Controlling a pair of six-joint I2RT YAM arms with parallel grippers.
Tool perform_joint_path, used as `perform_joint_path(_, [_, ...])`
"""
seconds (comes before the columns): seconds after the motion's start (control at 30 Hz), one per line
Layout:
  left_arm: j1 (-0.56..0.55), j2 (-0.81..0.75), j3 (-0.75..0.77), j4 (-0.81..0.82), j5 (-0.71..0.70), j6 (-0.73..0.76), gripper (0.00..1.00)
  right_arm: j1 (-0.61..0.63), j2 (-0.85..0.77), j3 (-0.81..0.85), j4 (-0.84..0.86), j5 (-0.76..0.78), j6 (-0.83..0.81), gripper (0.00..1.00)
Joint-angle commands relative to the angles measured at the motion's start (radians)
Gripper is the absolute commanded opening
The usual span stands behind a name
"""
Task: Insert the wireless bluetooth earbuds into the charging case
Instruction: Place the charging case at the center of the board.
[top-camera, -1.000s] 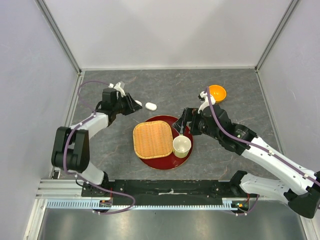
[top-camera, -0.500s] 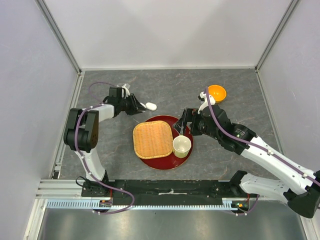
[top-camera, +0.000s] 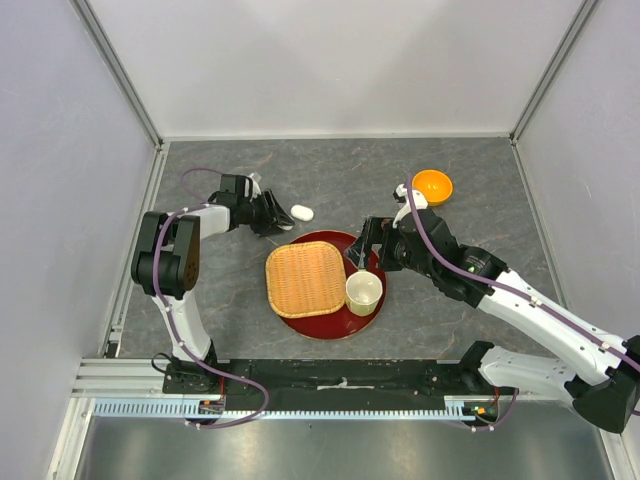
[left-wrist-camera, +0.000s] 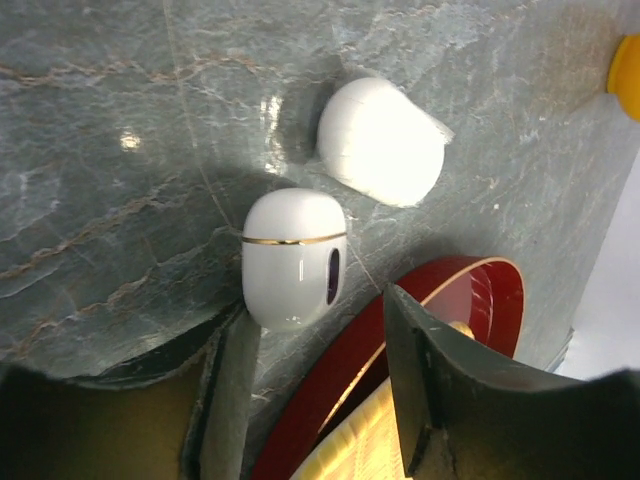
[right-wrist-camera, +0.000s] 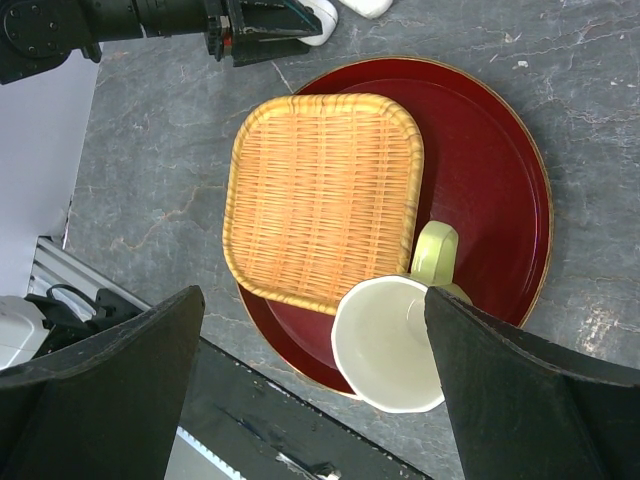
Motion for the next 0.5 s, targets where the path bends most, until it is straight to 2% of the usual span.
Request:
perform_joint_path(0.0, [0.006, 0.010, 0.028, -0.035, -0.015, 0.032, 0.60, -0.006, -0.003, 0.003, 0.004, 0.009, 0.000, 0.98])
perform_joint_path(0.23, [0.007, -0.070, 0.016, -0.104, -0.139, 0.081, 0.68, -0.006, -0.023, -0.010, 0.001, 0.026, 0.001, 0.98])
perform_joint_path(0.3, [0.009, -0.096, 0.003, -0.112, -0.170, 0.092, 0.74, -0.006, -0.023, -0.013, -0.002, 0.032, 0.000, 0.98])
perform_joint_path(0.33, [0.009, -0.113, -0.013, -0.111, -0.176, 0.095, 0.81, -0.006, -0.021, -0.013, -0.004, 0.032, 0.000, 0.98])
perform_joint_path(0.37, [0.007, -0.143, -0.023, -0.112, -0.197, 0.097, 0.84, -0.008, -0.020, -0.011, -0.005, 0.035, 0.000, 0.98])
perform_joint_path(0.47, [0.007, -0.235, -0.063, -0.111, -0.251, 0.106, 0.88, -0.011, -0.013, -0.003, -0.010, 0.042, 0.000, 0.98])
